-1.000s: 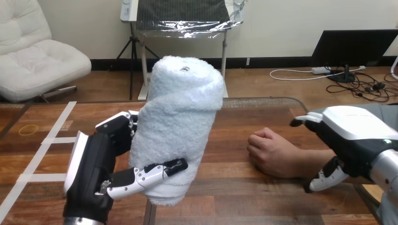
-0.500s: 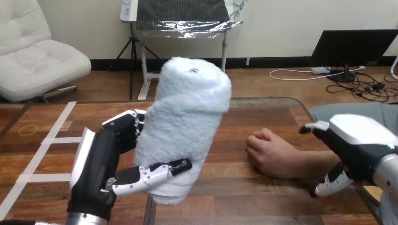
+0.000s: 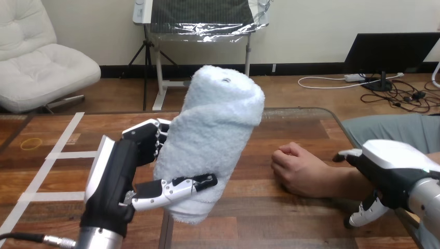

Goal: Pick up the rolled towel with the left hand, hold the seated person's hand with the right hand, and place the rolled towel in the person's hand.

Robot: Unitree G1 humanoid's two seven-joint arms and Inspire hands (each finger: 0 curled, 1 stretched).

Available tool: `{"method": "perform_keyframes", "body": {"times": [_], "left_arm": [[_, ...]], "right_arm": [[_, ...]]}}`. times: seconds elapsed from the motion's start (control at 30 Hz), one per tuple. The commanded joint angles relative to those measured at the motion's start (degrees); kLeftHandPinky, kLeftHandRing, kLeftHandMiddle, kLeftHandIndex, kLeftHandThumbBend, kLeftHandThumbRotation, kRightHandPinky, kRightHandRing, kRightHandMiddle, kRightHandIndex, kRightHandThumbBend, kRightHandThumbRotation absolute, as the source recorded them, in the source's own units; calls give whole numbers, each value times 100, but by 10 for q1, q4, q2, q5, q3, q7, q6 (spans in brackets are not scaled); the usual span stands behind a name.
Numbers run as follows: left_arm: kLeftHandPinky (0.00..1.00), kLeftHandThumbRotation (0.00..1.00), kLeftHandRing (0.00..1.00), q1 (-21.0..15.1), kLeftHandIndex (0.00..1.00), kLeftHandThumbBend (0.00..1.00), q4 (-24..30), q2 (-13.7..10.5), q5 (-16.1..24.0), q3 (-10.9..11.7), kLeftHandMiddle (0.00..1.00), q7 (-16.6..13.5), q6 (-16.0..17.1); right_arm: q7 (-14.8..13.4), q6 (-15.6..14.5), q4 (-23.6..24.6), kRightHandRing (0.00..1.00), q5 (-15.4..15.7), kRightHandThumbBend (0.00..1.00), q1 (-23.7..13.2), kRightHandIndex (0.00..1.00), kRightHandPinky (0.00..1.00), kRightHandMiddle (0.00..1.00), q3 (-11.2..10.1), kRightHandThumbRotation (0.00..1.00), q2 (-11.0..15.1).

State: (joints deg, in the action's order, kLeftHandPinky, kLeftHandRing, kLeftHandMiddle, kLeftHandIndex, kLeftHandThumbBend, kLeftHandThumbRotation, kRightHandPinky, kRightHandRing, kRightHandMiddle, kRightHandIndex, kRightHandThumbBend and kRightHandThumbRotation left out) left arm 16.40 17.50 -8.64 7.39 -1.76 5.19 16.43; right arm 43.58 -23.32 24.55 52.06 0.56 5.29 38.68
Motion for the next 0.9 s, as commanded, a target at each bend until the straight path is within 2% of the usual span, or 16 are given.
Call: {"method": "perform_keyframes", "body": {"times": [0.0,0.87], "left_arm": [[25,14,30,-47,54,59,5,-1,4,3,43,-5,1],[33,9,36,-52,54,60,6,-10,0,13,43,2,-12]], "right_arm": [[-4,-6,-20,95,13,66,-56,92,90,96,3,12,5],[-59,17,-147,94,-7,63,-80,92,92,95,11,17,9]]}}
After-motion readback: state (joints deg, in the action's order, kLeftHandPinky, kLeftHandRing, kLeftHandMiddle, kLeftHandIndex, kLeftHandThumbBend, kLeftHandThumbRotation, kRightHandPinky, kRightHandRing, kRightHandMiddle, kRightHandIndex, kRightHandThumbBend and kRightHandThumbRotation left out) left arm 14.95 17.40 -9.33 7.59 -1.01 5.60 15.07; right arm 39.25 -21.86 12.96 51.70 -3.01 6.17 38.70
